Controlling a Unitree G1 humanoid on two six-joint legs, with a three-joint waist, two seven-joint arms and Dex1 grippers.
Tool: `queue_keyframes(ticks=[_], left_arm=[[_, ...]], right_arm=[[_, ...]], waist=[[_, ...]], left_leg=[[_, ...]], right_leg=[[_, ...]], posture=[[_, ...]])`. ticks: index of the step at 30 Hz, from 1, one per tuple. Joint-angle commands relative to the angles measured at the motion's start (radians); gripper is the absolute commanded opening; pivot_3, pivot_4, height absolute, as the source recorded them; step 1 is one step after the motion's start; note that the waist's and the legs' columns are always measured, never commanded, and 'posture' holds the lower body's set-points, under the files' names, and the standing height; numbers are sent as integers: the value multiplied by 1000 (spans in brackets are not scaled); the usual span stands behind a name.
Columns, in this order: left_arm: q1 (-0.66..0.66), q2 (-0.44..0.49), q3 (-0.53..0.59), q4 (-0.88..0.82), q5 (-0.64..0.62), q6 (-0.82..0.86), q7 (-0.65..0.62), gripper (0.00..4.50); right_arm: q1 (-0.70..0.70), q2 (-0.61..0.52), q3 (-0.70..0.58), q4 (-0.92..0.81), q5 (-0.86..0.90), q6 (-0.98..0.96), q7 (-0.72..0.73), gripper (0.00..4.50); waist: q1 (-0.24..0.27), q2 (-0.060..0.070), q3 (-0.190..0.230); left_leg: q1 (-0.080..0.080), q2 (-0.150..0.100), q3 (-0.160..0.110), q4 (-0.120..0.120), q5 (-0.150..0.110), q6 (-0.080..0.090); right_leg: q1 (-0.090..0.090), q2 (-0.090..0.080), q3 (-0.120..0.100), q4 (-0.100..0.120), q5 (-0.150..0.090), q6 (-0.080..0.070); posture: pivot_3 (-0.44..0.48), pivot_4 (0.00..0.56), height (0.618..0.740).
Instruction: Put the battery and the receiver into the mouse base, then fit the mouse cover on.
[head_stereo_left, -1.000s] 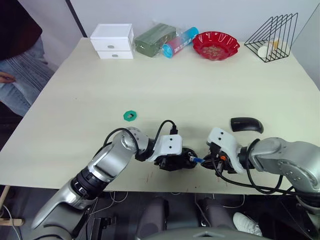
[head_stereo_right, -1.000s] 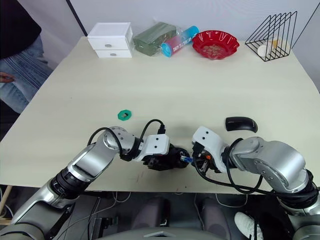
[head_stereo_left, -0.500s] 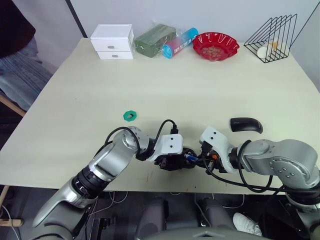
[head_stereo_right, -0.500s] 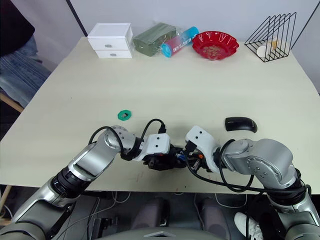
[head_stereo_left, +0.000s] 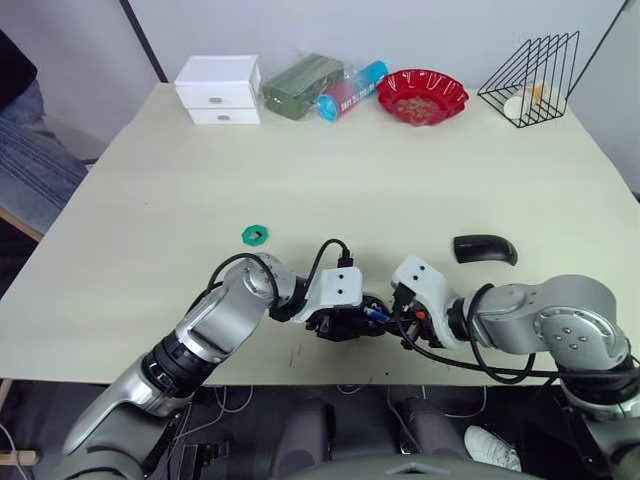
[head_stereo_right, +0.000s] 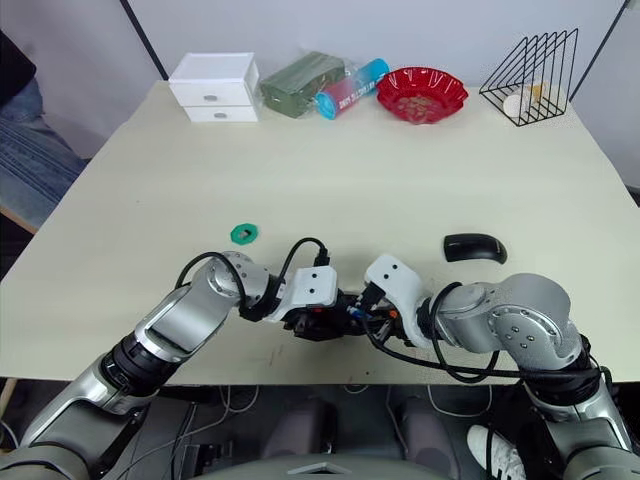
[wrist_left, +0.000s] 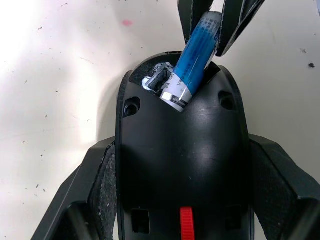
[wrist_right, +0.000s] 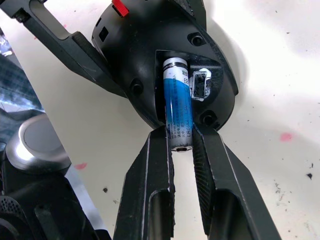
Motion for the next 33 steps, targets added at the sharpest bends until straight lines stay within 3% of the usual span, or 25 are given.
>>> queue_keyframes(ticks=[1,9,18,20,21,23,33], left_arm=[[13,-16,-44,11,19,8,19,2918],[16,-20,-45,19,20,3,20,2918],[19,-24,-44,37,23,-12,17,2918],[21,-21,-44,39,24,-18,15,2918],[21,-19,-44,40,24,-21,14,2918],[22,-18,-43,42,25,-24,14,2918],[29,-17,-44,40,28,-33,14,2918]], right_arm=[[7,22,19,44,42,6,-104,20],[17,25,0,76,219,6,-275,20],[0,51,10,113,263,6,-378,20],[1,50,14,110,280,6,-377,1084],[1,50,12,109,289,6,-380,1193],[-3,48,6,107,298,6,-380,1903],[-17,-5,-21,64,334,4,-337,1903]], waist=[[-1,0,-1],[-1,0,-2],[-1,0,-4],[-1,0,-5],[-1,0,-5],[-2,0,-6],[1,1,-6]], left_leg=[[0,0,0,0,0,0],[0,0,0,-1,0,0],[0,1,0,-1,0,0],[0,1,0,-2,0,0],[0,1,0,-2,0,0],[0,2,0,-2,0,0],[-1,3,-1,-3,0,0]], right_leg=[[0,0,0,0,0,-1],[0,0,0,0,0,-1],[0,0,0,-1,-1,-2],[0,0,0,-2,-1,-2],[0,0,0,-2,-2,-3],[0,0,0,-2,-2,-3],[0,-1,-1,-4,-2,-3]], posture=[[0,150,740],[0,150,740],[0,150,740],[0,150,740],[0,150,740],[0,150,740],[0,150,740]])
